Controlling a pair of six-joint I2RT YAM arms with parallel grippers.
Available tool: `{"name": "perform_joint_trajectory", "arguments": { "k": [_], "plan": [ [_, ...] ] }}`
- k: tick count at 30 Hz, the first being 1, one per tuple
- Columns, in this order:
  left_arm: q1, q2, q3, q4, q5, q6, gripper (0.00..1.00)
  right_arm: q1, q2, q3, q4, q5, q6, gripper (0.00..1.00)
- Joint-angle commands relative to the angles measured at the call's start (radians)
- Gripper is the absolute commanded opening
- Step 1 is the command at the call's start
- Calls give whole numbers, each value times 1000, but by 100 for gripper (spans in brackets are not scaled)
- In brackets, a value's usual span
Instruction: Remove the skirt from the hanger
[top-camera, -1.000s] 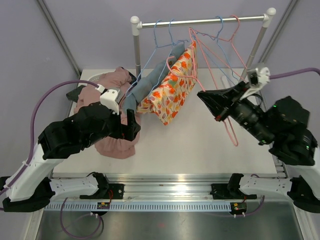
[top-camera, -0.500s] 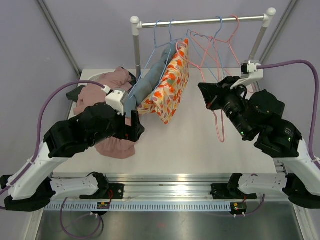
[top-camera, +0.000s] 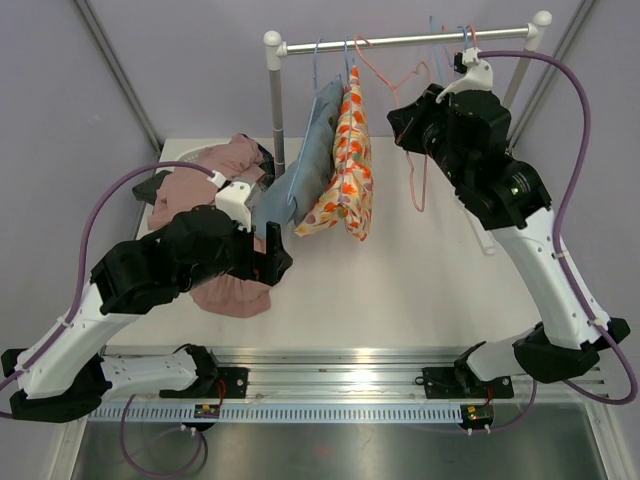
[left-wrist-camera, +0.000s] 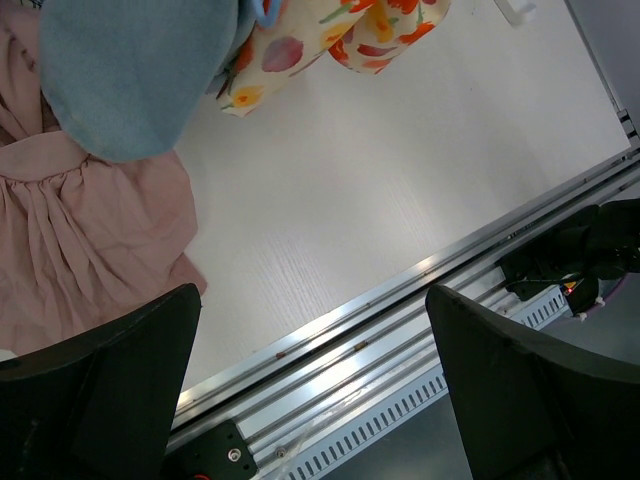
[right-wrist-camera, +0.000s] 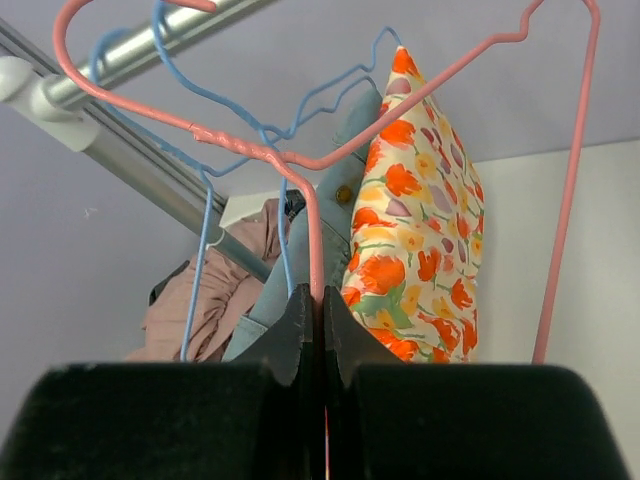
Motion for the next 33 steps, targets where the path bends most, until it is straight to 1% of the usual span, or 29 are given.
{"name": "perform_joint_trajectory", "arguments": {
  "k": [1,7,10,13,21,24,28,29,31,32,33],
  "plan": [
    [2,4,16,40,12,23,99,-49,2,5,36,-156,77,0],
    [1,20,-7,58,21,34,99,-95,23,-30,136,-208,116,0],
    [1,32,-12,64,19,43,99,-112,43,-26,157,-230,133,0],
    [2,43,-13,67,22,51,99,-129,62,-18,145,-242,165,0],
    [8,43,-25,90,55,42,99,-181,75,-101,159,-245,242,0],
    [8,41,-27,84,56,39,99,-195,98,-75,139,-250,245,0],
    [10,35,-38,84,53,34,99,-195,63,-105,133,-256,255,0],
    [10,37,-38,87,55,34,99,-197,53,-128,134,-256,251,17],
    [10,37,-39,89,56,32,99,-197,11,-154,151,-259,234,69],
    [10,38,-38,90,58,32,99,-195,-4,-177,153,-250,228,99],
    [10,41,-38,90,58,32,99,-197,-21,-182,148,-224,210,99]
  ]
}}
